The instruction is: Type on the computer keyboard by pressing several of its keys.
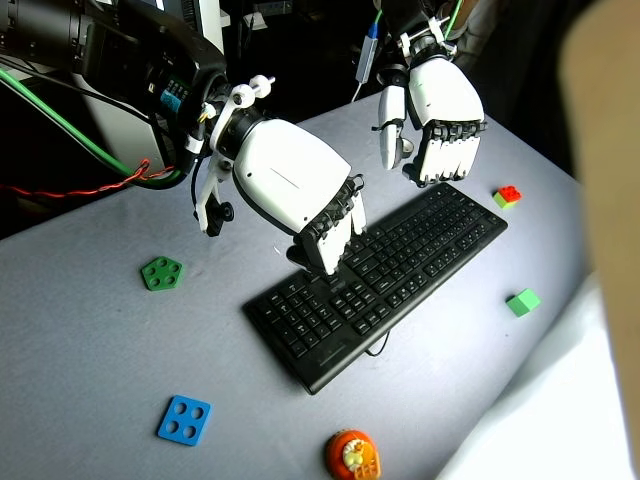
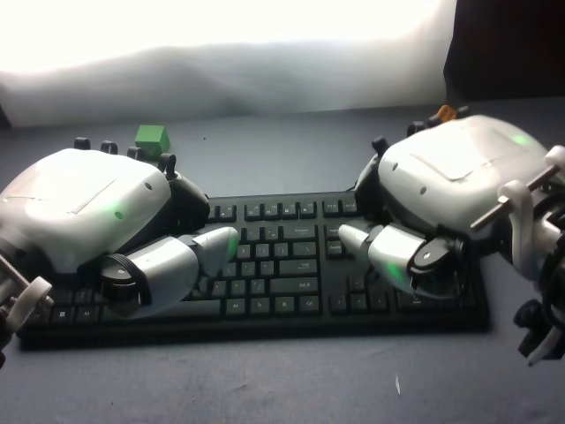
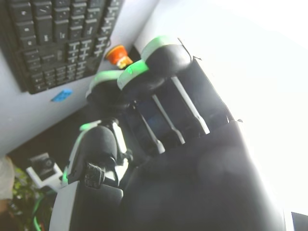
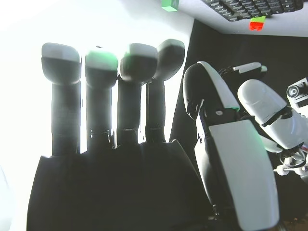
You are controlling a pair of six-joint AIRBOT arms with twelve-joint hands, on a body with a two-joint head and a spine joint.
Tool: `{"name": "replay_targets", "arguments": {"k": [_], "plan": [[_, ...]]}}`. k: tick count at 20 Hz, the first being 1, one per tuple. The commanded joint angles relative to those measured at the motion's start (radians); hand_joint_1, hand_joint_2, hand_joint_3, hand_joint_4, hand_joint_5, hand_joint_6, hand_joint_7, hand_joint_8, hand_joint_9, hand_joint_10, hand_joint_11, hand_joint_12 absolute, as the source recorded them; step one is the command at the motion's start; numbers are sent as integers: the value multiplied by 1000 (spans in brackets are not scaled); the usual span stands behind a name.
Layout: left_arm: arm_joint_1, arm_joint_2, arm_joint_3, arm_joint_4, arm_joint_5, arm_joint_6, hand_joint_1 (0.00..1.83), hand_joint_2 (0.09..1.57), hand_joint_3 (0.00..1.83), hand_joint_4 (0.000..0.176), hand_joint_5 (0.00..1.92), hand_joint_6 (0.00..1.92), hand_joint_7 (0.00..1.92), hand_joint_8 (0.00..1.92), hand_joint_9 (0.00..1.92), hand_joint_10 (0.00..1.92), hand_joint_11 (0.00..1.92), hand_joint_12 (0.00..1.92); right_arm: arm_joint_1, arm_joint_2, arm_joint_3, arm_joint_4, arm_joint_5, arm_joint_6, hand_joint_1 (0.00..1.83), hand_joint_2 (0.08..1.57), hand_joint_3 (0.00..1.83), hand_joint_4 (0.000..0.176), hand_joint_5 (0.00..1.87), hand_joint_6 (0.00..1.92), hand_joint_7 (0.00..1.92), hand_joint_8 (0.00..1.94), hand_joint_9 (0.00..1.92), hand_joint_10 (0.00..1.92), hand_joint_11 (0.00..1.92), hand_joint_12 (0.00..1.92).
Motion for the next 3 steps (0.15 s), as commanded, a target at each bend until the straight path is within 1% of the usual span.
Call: {"name": "replay_targets", "arguments": {"k": [1, 2, 3], "plan": [[-11, 9, 0, 39, -99, -7, 116, 1503, 9, 0, 820, 1646, 1055, 1706, 1053, 1920, 1012, 1921, 2, 10, -5, -72, 35, -4, 343, 1410, 6, 0, 941, 1541, 1124, 1578, 1072, 1889, 961, 1921], [-11, 9, 1, 39, -99, -8, 139, 1509, 8, 0, 794, 1626, 1042, 1716, 1046, 1921, 1008, 1921, 2, 13, -5, -72, 30, -4, 331, 1412, 5, 0, 954, 1518, 1131, 1562, 1079, 1873, 966, 1921], [-10, 9, 2, 39, -99, -9, 120, 1518, 9, 0, 794, 1611, 1047, 1702, 1051, 1921, 1021, 1921, 2, 16, -5, -73, 26, -4, 340, 1410, 3, 0, 950, 1536, 1133, 1565, 1079, 1860, 975, 1921]]}}
